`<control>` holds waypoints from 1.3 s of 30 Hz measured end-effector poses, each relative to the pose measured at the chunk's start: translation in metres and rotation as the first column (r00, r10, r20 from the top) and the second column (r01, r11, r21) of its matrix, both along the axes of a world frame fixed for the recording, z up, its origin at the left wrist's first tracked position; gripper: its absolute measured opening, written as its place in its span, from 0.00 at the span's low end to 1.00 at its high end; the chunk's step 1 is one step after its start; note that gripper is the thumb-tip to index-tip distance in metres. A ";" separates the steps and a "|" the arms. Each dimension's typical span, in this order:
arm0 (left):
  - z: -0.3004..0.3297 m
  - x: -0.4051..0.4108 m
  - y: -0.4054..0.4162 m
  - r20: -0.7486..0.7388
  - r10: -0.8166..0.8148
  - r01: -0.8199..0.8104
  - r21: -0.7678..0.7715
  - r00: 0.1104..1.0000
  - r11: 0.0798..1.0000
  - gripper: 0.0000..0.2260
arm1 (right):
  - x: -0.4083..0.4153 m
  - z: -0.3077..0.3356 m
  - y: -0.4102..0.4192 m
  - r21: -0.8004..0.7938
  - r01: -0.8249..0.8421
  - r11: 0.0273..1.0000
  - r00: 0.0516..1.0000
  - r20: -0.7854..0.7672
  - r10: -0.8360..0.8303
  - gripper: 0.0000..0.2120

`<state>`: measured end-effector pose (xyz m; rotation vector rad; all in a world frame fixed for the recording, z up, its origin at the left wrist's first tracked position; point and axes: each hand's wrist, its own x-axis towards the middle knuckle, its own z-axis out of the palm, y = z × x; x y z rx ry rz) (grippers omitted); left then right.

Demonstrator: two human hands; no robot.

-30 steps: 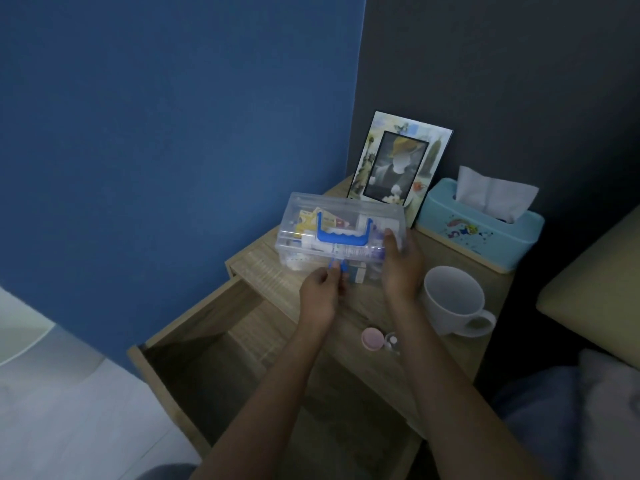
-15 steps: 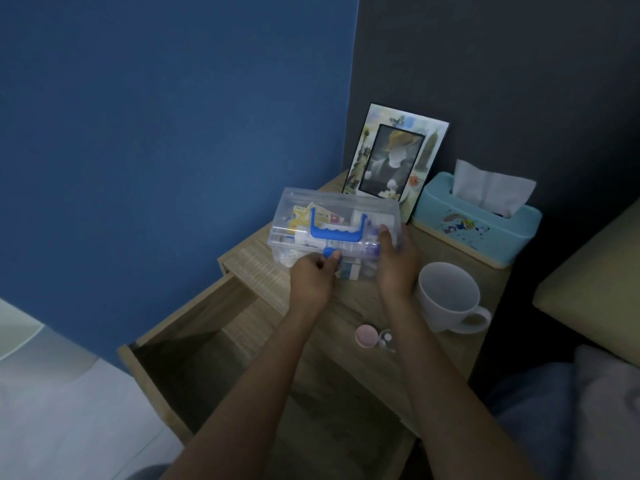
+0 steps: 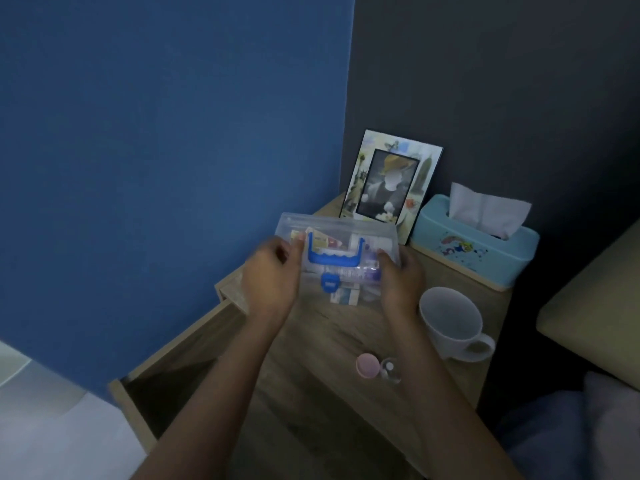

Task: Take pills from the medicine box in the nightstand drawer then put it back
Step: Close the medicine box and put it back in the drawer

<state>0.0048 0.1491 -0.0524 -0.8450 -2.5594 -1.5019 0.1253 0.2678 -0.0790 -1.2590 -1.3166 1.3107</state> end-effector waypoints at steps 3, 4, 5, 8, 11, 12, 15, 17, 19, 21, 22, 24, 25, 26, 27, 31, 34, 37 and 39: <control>0.007 -0.034 0.010 -0.120 0.052 -0.039 0.108 0.991 0.993 0.15 | -0.006 0.011 0.012 0.043 0.065 0.997 0.993 0.093 -0.069 0.24; 0.006 -0.044 0.015 -0.073 0.035 -0.031 0.052 0.997 0.998 0.19 | -0.009 0.016 0.015 0.057 0.064 0.996 0.989 0.129 -0.071 0.25; 0.003 -0.054 0.020 0.036 0.003 -0.002 -0.012 0.999 1.000 0.24 | -0.011 0.019 0.019 0.059 0.050 0.997 0.985 0.162 -0.059 0.26; -0.004 -0.067 0.032 0.485 -0.104 0.154 -0.065 0.869 0.986 0.30 | -0.018 0.026 0.031 -0.103 -0.049 0.993 0.959 0.274 0.076 0.30; -0.008 -0.069 0.032 0.625 -0.198 0.251 0.004 0.755 0.968 0.23 | -0.020 0.035 0.039 -0.292 -0.119 0.949 0.953 0.234 0.192 0.31; -0.007 -0.068 0.030 0.629 -0.214 0.257 0.023 0.747 0.966 0.22 | -0.020 0.039 0.036 -0.311 -0.117 0.943 0.959 0.211 0.188 0.30; -0.005 -0.067 0.019 0.638 -0.206 0.252 0.020 0.742 0.968 0.18 | -0.015 0.040 0.023 -0.315 -0.106 0.943 0.963 0.202 0.176 0.28; -0.001 -0.066 0.007 0.642 -0.218 0.242 0.052 0.735 0.969 0.14 | -0.009 0.039 0.006 -0.304 -0.099 0.948 0.963 0.211 0.168 0.26; 0.005 -0.067 -0.011 0.631 -0.241 0.235 0.096 0.738 0.967 0.10 | -0.004 0.045 -0.016 -0.275 -0.074 0.958 0.956 0.255 0.147 0.21; 0.014 -0.068 -0.032 0.611 -0.261 0.238 0.120 0.748 0.964 0.13 | 0.001 0.050 -0.042 -0.236 -0.056 0.970 0.945 0.301 0.128 0.24; 0.019 -0.069 -0.043 0.603 -0.272 0.246 0.127 0.750 0.961 0.14 | 0.003 0.052 -0.057 -0.218 -0.047 0.975 0.948 0.297 0.112 0.23; 0.028 -0.069 -0.066 0.600 -0.293 0.270 0.131 0.744 0.954 0.12 | 0.008 0.053 -0.089 -0.218 -0.051 0.975 0.973 0.210 0.098 0.16; 0.032 -0.069 -0.078 0.608 -0.304 0.283 0.135 0.733 0.950 0.11 | 0.010 0.053 -0.105 -0.236 -0.056 0.970 0.983 0.158 0.095 0.13; 0.033 -0.069 -0.089 0.617 -0.317 0.294 0.141 0.720 0.945 0.10 | 0.013 0.053 -0.119 -0.254 -0.061 0.965 0.986 0.133 0.097 0.12; 0.034 -0.069 -0.100 0.624 -0.325 0.304 0.145 0.710 0.942 0.09 | 0.015 0.051 -0.132 -0.266 -0.067 0.962 0.987 0.126 0.104 0.13; 0.030 -0.069 -0.135 0.612 -0.290 0.336 0.041 0.736 0.941 0.09 | 0.022 0.040 -0.179 -0.366 -0.073 0.928 0.995 0.039 0.094 0.19; 0.019 -0.075 -0.153 0.624 -0.274 0.367 -0.024 0.732 0.930 0.09 | 0.027 0.030 -0.211 -0.430 -0.089 0.899 0.996 -0.028 0.085 0.18; 0.007 -0.081 -0.164 0.624 -0.312 0.410 -0.014 0.717 0.912 0.09 | 0.030 0.023 -0.236 -0.432 -0.096 0.897 0.995 -0.049 0.082 0.20; -0.001 -0.083 -0.169 0.616 -0.332 0.428 -0.010 0.715 0.904 0.12 | 0.032 0.019 -0.247 -0.458 -0.101 0.883 0.995 -0.068 0.079 0.20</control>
